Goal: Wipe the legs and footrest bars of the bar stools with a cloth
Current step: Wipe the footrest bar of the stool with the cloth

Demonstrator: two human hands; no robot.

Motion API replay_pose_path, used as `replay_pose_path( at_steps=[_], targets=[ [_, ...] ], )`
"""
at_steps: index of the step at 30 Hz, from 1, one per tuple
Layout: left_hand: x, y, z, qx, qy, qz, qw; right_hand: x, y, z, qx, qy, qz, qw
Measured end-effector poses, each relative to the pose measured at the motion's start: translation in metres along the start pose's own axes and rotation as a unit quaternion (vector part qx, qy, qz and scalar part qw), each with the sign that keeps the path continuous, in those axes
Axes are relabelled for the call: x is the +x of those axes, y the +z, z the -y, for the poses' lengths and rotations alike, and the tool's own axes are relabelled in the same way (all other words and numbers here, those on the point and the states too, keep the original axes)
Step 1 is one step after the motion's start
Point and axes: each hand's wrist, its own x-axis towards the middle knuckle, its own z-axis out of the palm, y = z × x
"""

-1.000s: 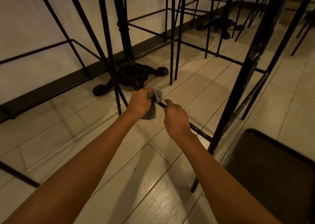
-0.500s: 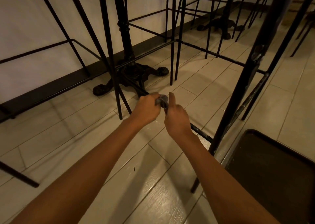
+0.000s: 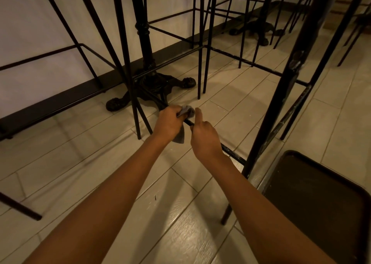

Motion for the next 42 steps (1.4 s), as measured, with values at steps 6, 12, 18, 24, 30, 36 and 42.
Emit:
replay_pose_path(
  at_steps=[6,12,18,24,30,36,42],
  targets=[
    [-0.012,0.005,-0.005,0.005,0.030,0.028,0.999,-0.008,-0.017,0.004,0.000,0.015,0.010,1.000],
    [-0.009,0.004,-0.006,0.011,0.003,0.042,0.999,-0.026,-0.021,-0.005,-0.049,0.067,0.017,0.996],
    [-0.016,0.020,-0.007,-0.015,0.023,-0.003,1.000,-0.035,-0.017,-0.013,-0.050,0.068,0.015,0.996],
    [-0.030,0.030,-0.007,0.006,0.072,0.042,0.997,-0.036,-0.017,-0.012,-0.038,0.075,0.014,0.996],
    [-0.012,0.016,-0.009,0.035,0.014,0.032,0.999,-0.036,-0.018,-0.012,-0.031,0.074,0.015,0.997],
    [-0.027,0.031,-0.013,0.014,0.023,0.027,0.999,-0.039,-0.021,-0.009,-0.030,0.083,0.018,0.996],
    [-0.029,0.028,-0.017,0.020,0.028,0.061,0.998,-0.049,-0.028,-0.011,-0.066,0.079,0.049,0.993]
  ],
)
